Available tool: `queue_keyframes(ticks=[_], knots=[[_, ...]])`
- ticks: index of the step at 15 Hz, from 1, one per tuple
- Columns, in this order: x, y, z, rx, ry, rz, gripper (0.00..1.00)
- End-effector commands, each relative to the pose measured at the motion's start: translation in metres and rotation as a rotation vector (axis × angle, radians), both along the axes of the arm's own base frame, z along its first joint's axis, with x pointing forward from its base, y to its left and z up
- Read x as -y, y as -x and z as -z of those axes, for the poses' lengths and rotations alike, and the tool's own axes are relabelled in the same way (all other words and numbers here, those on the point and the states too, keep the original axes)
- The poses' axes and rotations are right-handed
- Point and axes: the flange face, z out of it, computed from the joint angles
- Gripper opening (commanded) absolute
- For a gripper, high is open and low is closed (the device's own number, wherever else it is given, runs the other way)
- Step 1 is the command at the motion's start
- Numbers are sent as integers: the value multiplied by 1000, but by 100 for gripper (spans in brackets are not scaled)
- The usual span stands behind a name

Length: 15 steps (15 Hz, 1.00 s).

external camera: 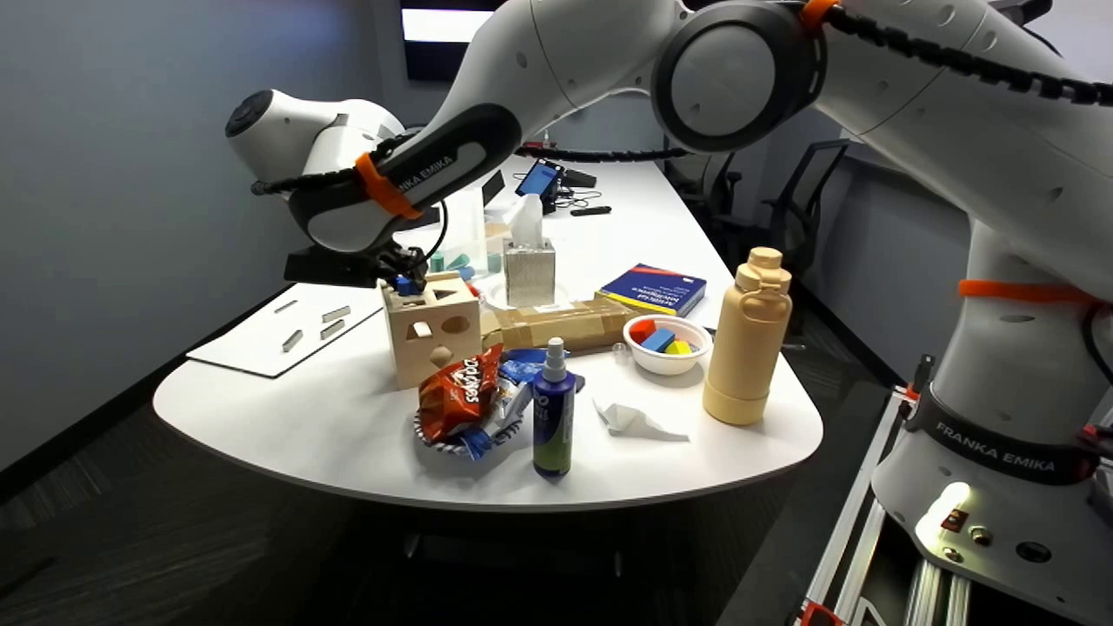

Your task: Put the blue cube into the cube-shaped object

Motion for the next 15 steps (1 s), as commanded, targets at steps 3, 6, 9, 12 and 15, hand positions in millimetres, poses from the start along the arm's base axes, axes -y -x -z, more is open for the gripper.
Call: queue_keyframes(ticks=[3,6,9,12,15], knots=[[0,-4,2,-8,-24,49,95],[1,-4,-5,4,-27,59,100],[2,-4,-17,24,-33,66,100],[0,-6,-31,48,-45,63,100],[0,-5,-50,61,-43,61,100]])
